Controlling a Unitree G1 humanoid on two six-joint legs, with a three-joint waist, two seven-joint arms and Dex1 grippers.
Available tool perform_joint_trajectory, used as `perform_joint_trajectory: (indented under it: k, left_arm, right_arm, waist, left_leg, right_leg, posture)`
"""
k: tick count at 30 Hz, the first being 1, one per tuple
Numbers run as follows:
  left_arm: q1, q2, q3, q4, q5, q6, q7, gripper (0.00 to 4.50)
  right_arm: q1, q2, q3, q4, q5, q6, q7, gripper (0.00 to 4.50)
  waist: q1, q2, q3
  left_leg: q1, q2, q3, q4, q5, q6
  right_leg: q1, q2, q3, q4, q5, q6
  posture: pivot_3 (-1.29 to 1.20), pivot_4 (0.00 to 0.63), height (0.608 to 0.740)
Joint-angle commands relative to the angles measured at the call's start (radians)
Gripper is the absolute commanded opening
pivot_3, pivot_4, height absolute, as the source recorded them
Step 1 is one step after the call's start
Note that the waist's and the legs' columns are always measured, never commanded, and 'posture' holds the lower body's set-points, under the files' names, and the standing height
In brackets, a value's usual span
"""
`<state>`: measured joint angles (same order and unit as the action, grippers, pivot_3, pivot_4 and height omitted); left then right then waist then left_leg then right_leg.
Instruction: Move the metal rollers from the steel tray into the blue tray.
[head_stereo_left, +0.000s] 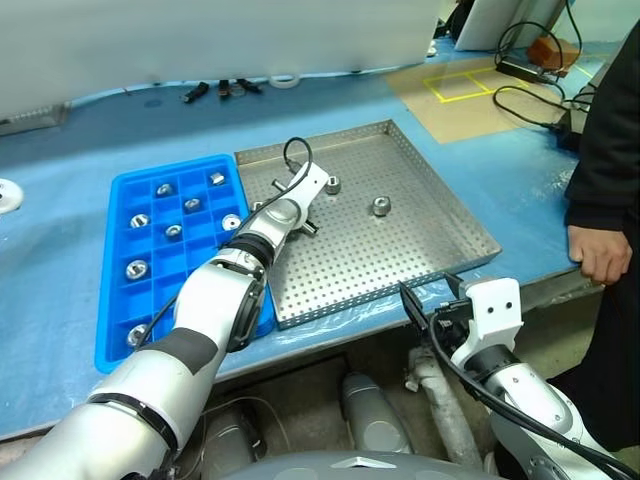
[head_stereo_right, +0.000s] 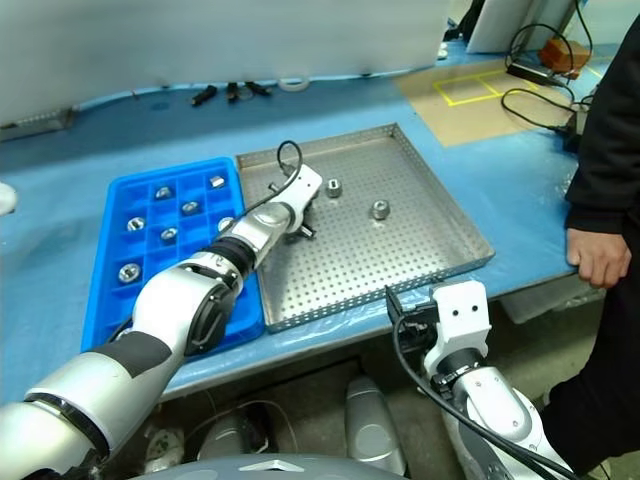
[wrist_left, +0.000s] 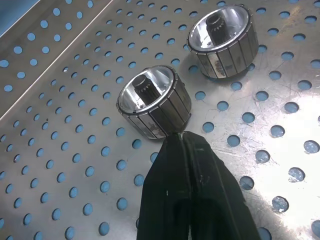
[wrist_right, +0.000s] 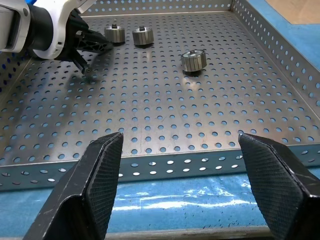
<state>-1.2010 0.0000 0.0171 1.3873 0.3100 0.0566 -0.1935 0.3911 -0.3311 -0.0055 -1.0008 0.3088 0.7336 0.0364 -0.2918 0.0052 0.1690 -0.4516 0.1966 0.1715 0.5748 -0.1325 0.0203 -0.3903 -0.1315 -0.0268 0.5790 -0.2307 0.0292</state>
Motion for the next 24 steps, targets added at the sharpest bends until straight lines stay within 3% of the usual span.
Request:
perform_joint_trajectory:
  k: [1, 9, 18, 21, 24]
  left_arm:
    - [-0.009, -0.016, -0.005, -0.005, 0.0, -0.026, -0.083, 0.01]
    - [-0.107, -0.102, 0.034, -0.023, -0.082, -0.084, -0.324, 0.01]
    - [-0.166, -0.188, 0.018, -0.015, -0.069, -0.096, -0.291, 0.01]
    - [-0.164, -0.198, 0.011, -0.012, -0.06, -0.091, -0.249, 0.54]
    - [-0.159, -0.199, -0.016, -0.008, -0.028, -0.088, -0.191, 1.45]
  right_arm:
    - [-0.015, 0.005, -0.007, -0.046, -0.002, 0.01, -0.004, 3.91]
    - [-0.074, 0.016, -0.01, -0.019, -0.01, 0.019, 0.009, 3.91]
    - [-0.051, 0.052, 0.03, -0.046, -0.051, 0.011, -0.039, 3.91]
    - [-0.009, 0.063, 0.055, -0.046, -0.072, -0.027, -0.065, 3.91]
    - [0.027, 0.073, 0.083, -0.046, -0.098, -0.059, -0.087, 3.91]
  waist:
    - [0.001, 0.0, 0.0]
    - [0.004, 0.0, 0.0]
    - [-0.01, 0.0, 0.0]
    - [-0.026, 0.0, 0.0]
    - [-0.048, 0.0, 0.0]
  left_leg:
    - [0.0, 0.0, 0.0, 0.0, 0.0, 0.0]
    - [-0.004, -0.009, 0.002, -0.005, -0.004, 0.008]
    - [-0.004, -0.01, 0.004, -0.001, -0.007, 0.015]
    - [-0.004, -0.011, 0.004, -0.001, -0.008, 0.014]
    - [-0.005, -0.012, 0.003, 0.0, -0.009, 0.014]
  right_leg:
    - [0.0, 0.0, 0.0, 0.0, 0.0, 0.0]
    - [-0.002, -0.013, -0.002, -0.003, 0.002, -0.003]
    - [-0.002, -0.016, 0.0, -0.005, 0.002, -0.003]
    - [-0.001, -0.017, 0.0, -0.005, 0.002, -0.002]
    - [-0.001, -0.018, 0.0, -0.006, 0.001, -0.002]
  posture:
    - [-0.73, 0.15, 0.74]
    - [-0.71, 0.15, 0.74]
    - [-0.8, 0.15, 0.74]
    - [-0.84, 0.15, 0.74]
    - [-0.87, 0.15, 0.74]
